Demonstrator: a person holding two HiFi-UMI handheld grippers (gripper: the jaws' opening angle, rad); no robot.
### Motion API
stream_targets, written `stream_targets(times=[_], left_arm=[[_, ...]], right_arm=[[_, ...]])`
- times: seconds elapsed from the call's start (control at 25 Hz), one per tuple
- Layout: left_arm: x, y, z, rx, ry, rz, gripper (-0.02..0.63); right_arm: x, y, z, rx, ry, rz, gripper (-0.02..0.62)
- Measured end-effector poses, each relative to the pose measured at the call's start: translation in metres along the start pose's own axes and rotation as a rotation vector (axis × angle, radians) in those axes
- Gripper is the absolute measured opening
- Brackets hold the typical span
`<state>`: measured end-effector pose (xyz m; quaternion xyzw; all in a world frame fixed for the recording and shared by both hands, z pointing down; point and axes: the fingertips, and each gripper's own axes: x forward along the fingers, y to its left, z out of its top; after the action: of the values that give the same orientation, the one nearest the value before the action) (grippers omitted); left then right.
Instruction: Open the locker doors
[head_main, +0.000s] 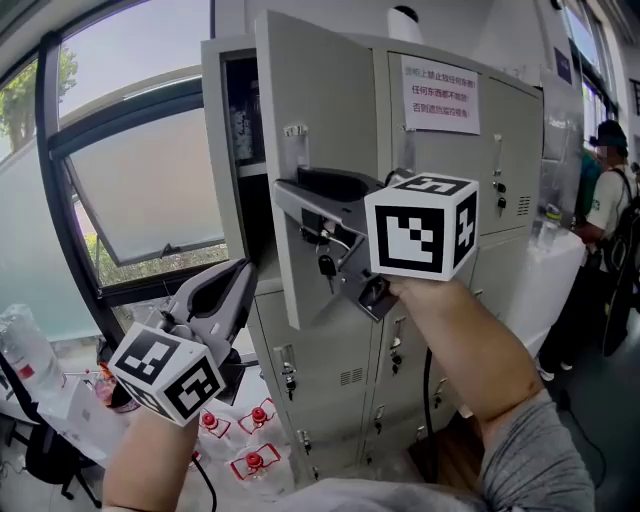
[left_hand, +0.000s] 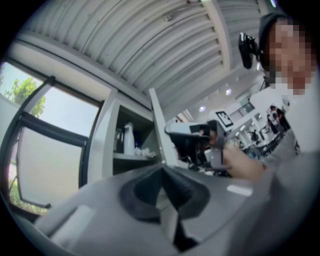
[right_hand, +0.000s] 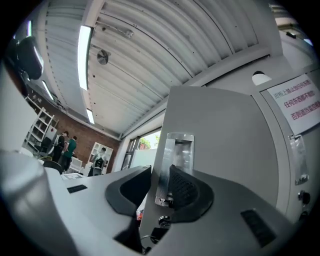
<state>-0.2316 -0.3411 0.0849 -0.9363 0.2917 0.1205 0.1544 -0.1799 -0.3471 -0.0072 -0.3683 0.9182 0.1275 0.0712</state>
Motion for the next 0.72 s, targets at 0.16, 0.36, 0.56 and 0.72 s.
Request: stream_targets(times=[0.16,0.36,0.56,0.72], left_arm=[[0.017,-0.033,0.003,0.008,-0.004,0.008,0.005],[0.045,-0.08,0.007,0.022,-0.003,0.014,0.005],[0.068,-0.125,0.007,0.034,0.003,0.027,0.005],[0.083,-0.154,0.007,0.051,0.018,0.048,0.005]], right_arm=[[-0.041,0.006,0.011,0.028,-0.004,0.091,0.106],[-0.094,-0.003,0.022,0.059,-0.01,0.179,0.112],[-0.146,-0.024,0.03,0.089,-0.022,0.215,0.12],[-0.18,-0.045,0.036,0.086,-0.028,0.198,0.12]])
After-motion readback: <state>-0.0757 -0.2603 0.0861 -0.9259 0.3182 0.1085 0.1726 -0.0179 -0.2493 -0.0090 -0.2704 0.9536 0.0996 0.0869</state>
